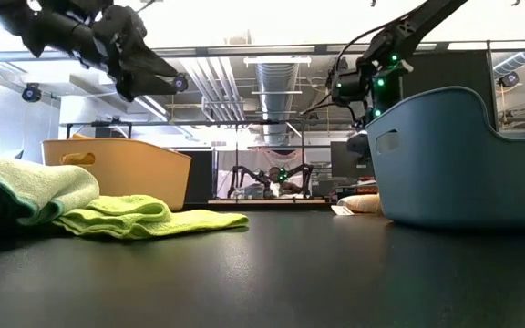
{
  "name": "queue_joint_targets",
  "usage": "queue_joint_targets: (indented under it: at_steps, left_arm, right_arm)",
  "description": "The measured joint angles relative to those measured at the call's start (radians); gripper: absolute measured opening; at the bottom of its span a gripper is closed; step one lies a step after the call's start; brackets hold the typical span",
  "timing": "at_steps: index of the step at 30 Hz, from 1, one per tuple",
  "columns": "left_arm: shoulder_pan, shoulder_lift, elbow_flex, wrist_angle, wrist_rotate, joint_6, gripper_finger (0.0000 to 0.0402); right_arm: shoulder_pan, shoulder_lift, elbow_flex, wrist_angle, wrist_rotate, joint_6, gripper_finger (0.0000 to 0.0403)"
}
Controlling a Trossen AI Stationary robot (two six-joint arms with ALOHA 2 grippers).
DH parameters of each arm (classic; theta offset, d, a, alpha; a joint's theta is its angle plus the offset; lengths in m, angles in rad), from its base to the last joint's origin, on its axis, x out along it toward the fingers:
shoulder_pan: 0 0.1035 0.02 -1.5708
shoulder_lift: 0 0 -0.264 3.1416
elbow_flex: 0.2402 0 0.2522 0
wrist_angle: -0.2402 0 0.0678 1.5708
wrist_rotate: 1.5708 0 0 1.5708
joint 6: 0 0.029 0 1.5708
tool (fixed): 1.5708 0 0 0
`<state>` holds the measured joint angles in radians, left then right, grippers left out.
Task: Sort towels by color in basket
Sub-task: Put the light yellow microfiber cloth into the yellow bin
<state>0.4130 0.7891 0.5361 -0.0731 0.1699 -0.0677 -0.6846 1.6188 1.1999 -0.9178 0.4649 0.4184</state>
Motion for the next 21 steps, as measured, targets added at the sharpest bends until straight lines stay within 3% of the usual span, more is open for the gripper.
queue_joint_targets:
  at_steps: [6,12,17,21]
  left_arm:
    - [-0.056,-0.012,-0.152,0.264,0.0,-0.057,0.0263]
    - [-0.057,-0.012,-0.246,0.345,-0.003,-0.055,0.0263]
    - [-0.057,-0.013,-0.286,0.344,-0.003,-0.073,0.0263]
    - [-0.066,-0.013,-0.286,0.357,-0.003,-0.111,0.0263]
  right_arm:
    - [-0.027,-0.003,-0.077,-0.039,-0.01,0.036,0.0184]
    - [-0.025,0.007,-0.128,-0.016,-0.066,0.035,0.0171]
    - [-0.019,0.008,-0.129,0.022,-0.193,0.008,0.0133]
    - [-0.019,0.012,-0.129,0.077,-0.219,-0.035,0.0072]
